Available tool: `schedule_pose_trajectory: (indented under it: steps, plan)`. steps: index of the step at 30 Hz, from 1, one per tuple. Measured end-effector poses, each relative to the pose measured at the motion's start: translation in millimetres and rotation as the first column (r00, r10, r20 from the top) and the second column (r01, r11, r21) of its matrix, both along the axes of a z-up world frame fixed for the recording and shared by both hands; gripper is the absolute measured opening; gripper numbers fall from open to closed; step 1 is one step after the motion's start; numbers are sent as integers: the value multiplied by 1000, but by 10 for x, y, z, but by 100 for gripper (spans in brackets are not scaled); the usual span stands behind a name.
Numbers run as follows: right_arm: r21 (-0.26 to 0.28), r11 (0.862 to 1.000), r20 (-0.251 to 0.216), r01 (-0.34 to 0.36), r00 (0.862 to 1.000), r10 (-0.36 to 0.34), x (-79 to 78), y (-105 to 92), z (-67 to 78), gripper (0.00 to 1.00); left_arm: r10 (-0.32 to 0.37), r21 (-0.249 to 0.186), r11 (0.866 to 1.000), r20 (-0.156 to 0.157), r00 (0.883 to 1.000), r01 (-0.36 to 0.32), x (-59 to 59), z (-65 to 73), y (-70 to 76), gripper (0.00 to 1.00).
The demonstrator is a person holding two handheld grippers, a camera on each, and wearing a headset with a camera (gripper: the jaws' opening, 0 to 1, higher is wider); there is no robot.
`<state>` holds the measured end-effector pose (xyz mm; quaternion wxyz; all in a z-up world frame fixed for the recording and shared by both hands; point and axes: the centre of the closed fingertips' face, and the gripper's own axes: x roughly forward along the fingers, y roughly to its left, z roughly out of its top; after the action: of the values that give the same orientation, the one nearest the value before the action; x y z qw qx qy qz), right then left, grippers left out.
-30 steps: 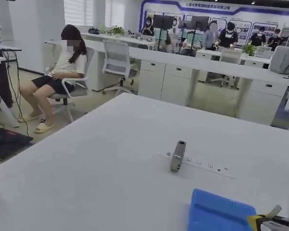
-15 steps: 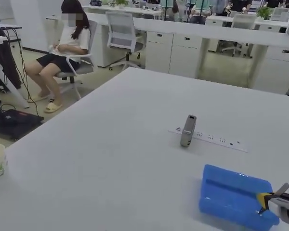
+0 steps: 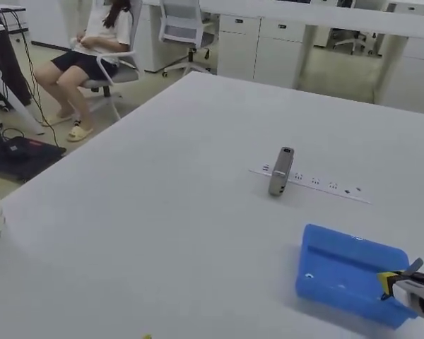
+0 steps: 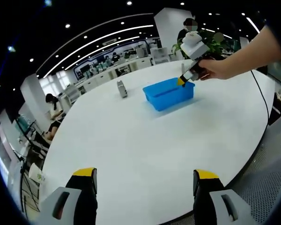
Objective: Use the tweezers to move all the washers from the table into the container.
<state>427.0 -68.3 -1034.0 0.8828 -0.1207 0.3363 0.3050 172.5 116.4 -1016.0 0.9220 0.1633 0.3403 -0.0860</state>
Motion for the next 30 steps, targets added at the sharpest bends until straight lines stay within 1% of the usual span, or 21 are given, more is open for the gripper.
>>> schedule_pose_trajectory:
  steps: [1, 2, 3, 5, 12, 18, 22, 24, 25, 28, 30]
  plan:
    - [1, 1000, -1, -1, 1000, 1, -1, 2, -5, 3, -2, 3, 1000, -4, 1000, 2, -4, -5, -2, 86]
    - [11, 1000, 9, -2, 1000, 2, 9, 12, 16, 3, -2, 4, 1000, -5, 1000, 2, -6, -7, -2, 86]
    - [6, 1000, 7, -2, 1000, 2, 17, 5, 11, 3, -2, 3, 1000, -8, 1000, 2, -8, -12, -1, 86]
    - [15, 1000, 5, -1, 1000, 1, 28, 9, 17, 3, -1, 4, 1000, -18, 1000, 1, -14, -30, 1, 86]
    - [31, 999, 8, 7, 1000, -8, 51, -2, 20, 3, -1, 4, 1000, -26, 1000, 1, -22, -42, 2, 86]
    - [24, 1000, 14, -3, 1000, 2, 67, -2, 14, 3, 11, 2, 1000, -22, 1000, -11, -17, -46, 19, 86]
    - [29, 1000, -2, -6, 1000, 6, 81, -19, 10, 3, 11, 3, 1000, -19, 1000, -10, -17, -39, 19, 86]
    - [36, 999, -13, -6, 1000, 7, 82, -19, 12, 3, 10, 1, 1000, -12, 1000, -10, -13, -22, 16, 86]
    - [38, 999, -16, -6, 1000, 7, 82, -21, 23, 3, 11, -1, 1000, -8, 1000, -11, -11, -15, 18, 86]
    - [55, 998, -4, -8, 1000, 8, 79, -14, 95, 4, 15, -2, 1000, -1, 1000, -15, -8, -1, 23, 86]
    - [56, 998, 5, -10, 1000, 10, 67, -10, 136, 4, 16, -3, 1000, 5, 1000, -16, -5, 12, 26, 86]
